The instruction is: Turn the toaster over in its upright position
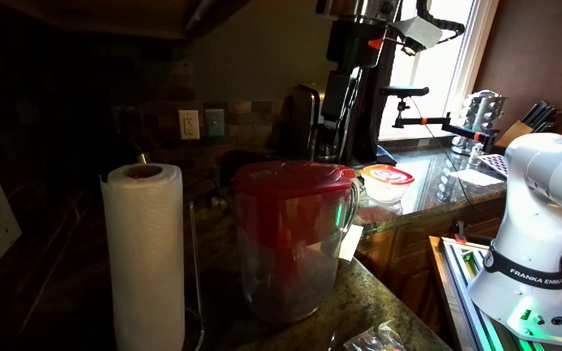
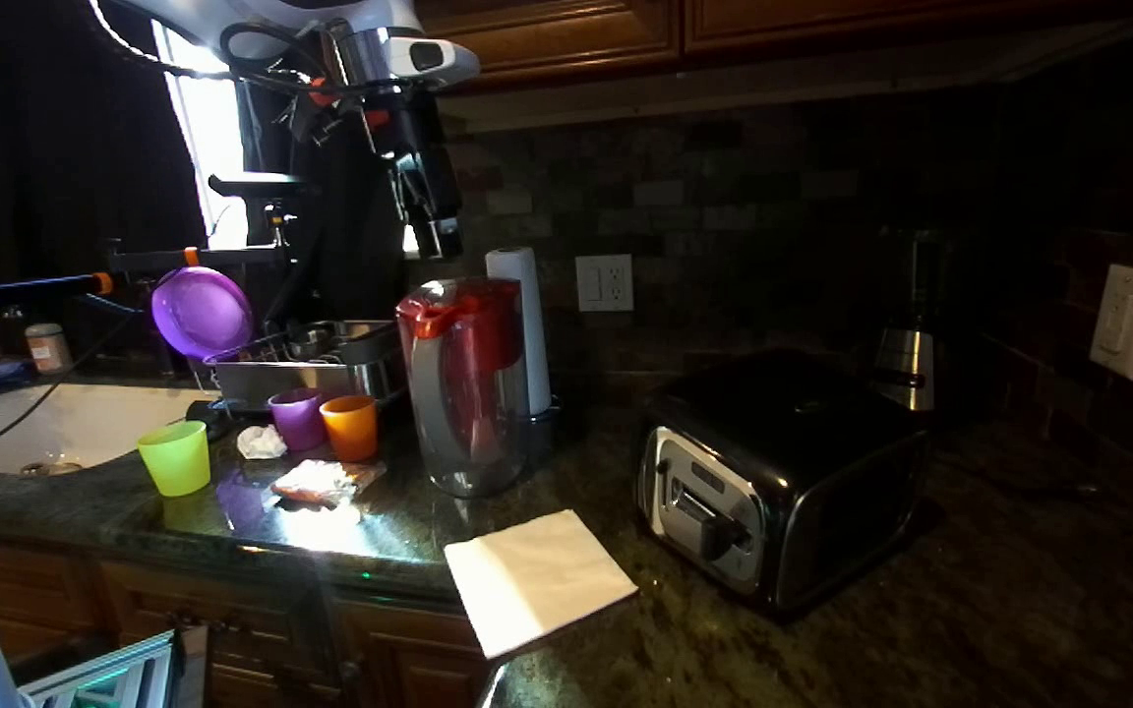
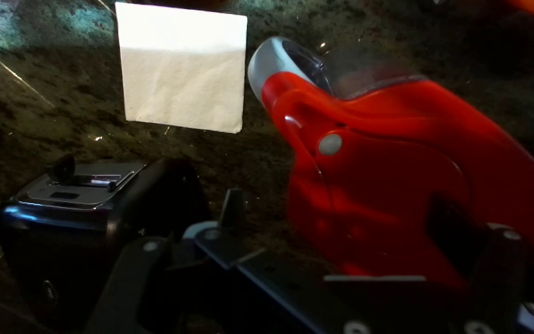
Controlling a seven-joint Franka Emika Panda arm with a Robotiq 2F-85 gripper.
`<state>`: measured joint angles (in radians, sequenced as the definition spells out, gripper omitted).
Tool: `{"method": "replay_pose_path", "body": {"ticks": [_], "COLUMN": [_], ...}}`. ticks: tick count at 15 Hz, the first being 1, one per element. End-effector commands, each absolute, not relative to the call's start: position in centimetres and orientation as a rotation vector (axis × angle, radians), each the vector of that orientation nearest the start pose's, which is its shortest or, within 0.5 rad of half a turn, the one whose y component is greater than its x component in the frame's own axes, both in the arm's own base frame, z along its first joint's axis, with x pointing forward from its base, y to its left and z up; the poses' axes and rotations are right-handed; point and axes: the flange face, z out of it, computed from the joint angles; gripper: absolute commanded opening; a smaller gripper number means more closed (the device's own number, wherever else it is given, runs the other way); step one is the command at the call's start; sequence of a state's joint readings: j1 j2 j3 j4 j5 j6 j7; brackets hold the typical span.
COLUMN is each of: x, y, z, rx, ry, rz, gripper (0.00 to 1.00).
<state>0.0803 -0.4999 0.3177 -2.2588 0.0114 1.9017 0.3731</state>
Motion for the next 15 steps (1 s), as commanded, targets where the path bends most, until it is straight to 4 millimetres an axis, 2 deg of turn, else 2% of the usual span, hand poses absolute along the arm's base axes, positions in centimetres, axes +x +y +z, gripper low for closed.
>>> {"method": "replay_pose_path", "body": {"ticks": [1,15], "x": [38.9,40.0], "y": [16.7,7.2], "z": [55.7,56.8], "rx": [-3.222,-3.108], "ry": [0.079,0.544], "rz": [-0.264,-0.207], "gripper": [1.0,1.0]}}
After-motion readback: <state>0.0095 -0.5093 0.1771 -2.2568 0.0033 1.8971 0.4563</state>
